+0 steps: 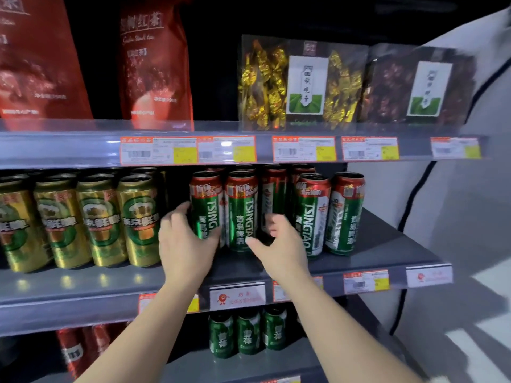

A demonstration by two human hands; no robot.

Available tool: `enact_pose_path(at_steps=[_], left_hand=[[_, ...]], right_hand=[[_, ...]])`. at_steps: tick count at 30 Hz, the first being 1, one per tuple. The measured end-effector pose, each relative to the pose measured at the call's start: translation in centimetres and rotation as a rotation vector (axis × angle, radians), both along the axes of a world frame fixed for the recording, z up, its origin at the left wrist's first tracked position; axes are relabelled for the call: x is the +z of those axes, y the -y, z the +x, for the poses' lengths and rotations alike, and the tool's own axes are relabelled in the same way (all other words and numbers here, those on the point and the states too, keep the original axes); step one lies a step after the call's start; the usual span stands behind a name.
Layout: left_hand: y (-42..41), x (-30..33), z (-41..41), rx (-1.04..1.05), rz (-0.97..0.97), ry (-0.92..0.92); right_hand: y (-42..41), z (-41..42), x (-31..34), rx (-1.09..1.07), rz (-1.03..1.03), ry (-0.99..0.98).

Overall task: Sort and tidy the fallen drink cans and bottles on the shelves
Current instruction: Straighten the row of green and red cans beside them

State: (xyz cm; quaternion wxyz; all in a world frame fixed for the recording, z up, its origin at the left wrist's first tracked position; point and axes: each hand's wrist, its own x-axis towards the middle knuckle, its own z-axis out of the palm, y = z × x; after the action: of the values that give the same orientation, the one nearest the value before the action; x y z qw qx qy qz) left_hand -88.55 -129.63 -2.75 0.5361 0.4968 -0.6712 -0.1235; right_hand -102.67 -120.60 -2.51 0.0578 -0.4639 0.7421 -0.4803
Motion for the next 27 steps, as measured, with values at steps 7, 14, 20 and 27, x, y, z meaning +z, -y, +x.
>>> enact_pose_path(at_steps=[7,14,20,27], left_hand=[[-4.9,-0.1,-6.4,-0.517,0.145,0.171],[-4.6,0.2,-10.0,-0.575,0.326,0.459],[-4.5,-0.5,-9.7,-0.48,0.251,0.452],[-4.1,-1.0,-8.9,-0.357,0.202,0.551]], right_hand=[[-5.4,-5.1,-1.4,-0.394,-0.06,-0.103],[-4.1,-7.2,-1.4,-0.199,0.189,-0.117],[-2.7,-7.6,-0.2,-0.08,0.219,-0.115],[-0.1,-6.9,0.5,0.033,0.227,-0.042]])
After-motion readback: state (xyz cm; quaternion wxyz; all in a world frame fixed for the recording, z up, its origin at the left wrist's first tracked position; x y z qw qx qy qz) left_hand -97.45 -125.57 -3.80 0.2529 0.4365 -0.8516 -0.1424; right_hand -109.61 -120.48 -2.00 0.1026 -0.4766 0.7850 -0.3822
